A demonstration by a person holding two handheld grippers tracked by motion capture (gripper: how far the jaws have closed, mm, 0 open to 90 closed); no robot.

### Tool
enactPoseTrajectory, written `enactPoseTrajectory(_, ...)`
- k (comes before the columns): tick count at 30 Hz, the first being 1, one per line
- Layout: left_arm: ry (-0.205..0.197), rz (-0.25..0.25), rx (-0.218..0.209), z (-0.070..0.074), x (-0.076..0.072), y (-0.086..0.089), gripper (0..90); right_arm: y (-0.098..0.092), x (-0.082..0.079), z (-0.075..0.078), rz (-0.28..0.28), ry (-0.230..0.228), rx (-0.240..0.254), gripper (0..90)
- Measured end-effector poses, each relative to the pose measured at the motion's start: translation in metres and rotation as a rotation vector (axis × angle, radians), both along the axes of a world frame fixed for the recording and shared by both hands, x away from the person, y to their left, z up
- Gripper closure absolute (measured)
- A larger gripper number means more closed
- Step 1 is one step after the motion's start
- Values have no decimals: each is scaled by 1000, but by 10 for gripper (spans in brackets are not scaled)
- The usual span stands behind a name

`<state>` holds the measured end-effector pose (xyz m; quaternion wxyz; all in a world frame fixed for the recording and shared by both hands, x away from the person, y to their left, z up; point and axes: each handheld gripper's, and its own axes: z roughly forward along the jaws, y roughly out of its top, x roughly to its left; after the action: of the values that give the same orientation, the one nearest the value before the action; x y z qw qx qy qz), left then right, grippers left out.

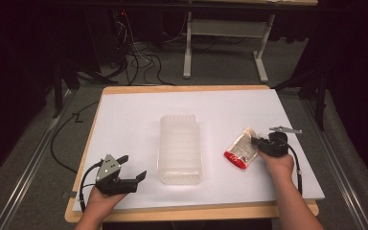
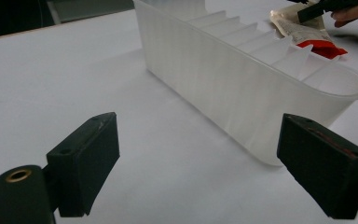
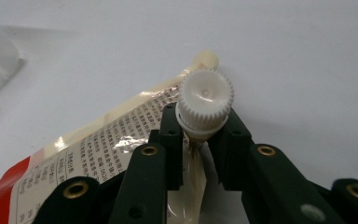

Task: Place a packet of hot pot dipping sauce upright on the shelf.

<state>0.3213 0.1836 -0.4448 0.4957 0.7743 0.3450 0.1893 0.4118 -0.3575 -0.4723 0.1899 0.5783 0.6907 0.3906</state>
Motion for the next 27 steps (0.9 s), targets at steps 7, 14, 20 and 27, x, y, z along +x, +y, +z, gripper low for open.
enactPoseTrajectory(7, -7, 7, -1, 1, 0, 1, 135, 3, -15, 13, 7, -90, 11, 765)
enactPoseTrajectory(14, -8, 6, -1, 0, -1, -1, 135, 6, -44, 29, 28, -233, 78, 766)
enactPoseTrajectory(20, -7, 7, -7, 0, -1, -1, 138, 17, -60, 44, 85, -314, 106, 766)
enactPoseTrajectory(27, -7, 9, -7, 0, 0, 0, 138, 32, -72, 55, 140, -363, 108, 767)
